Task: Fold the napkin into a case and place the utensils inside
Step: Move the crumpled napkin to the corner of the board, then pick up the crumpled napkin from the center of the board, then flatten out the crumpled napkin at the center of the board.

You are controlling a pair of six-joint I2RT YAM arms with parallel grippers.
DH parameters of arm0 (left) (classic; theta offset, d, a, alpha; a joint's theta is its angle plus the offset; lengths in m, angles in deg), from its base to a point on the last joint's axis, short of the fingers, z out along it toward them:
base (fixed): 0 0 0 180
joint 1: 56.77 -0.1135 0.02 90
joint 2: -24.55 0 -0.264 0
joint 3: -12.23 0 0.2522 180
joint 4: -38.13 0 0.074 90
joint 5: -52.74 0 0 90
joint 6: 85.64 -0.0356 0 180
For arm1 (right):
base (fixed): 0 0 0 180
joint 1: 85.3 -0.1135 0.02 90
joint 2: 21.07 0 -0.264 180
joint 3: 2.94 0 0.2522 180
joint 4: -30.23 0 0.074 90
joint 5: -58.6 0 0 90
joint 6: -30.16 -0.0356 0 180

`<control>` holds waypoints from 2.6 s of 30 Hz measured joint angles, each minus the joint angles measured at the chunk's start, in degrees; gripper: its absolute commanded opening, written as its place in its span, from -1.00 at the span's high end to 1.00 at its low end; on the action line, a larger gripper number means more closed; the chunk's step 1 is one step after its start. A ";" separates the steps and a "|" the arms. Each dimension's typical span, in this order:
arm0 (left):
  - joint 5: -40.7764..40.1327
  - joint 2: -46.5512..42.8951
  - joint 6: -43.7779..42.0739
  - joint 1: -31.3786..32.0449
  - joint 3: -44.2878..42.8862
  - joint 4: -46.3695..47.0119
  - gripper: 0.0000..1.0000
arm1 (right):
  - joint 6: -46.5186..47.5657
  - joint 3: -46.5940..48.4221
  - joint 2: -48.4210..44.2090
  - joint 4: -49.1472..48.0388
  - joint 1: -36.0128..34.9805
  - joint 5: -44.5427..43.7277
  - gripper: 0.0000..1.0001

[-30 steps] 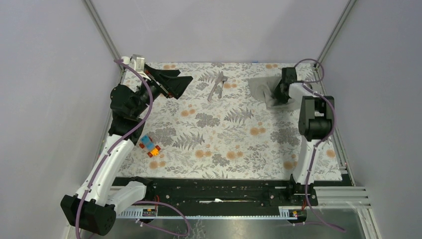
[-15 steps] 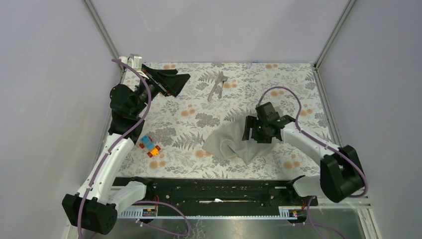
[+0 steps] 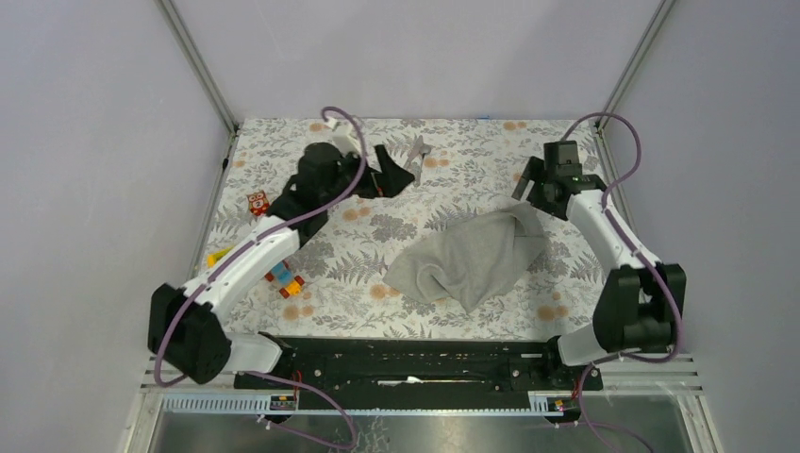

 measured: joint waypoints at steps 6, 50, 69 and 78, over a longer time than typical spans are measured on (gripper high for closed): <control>3.13 8.79 -0.37 3.67 -1.60 -7.58 -0.97 | 5.86 0.42 11.23 -0.26 5.92 9.62 -0.50; -13.66 24.68 0.57 13.60 4.63 -23.21 0.21 | 18.21 1.25 23.26 -5.84 5.86 12.00 -0.02; -21.68 20.90 -3.30 14.10 -4.76 -28.20 1.00 | 16.48 5.55 14.21 -0.31 5.86 7.87 1.00; -22.67 -11.21 -16.02 14.80 -7.06 -18.47 1.00 | 10.86 8.87 -22.69 -0.42 5.86 13.00 1.00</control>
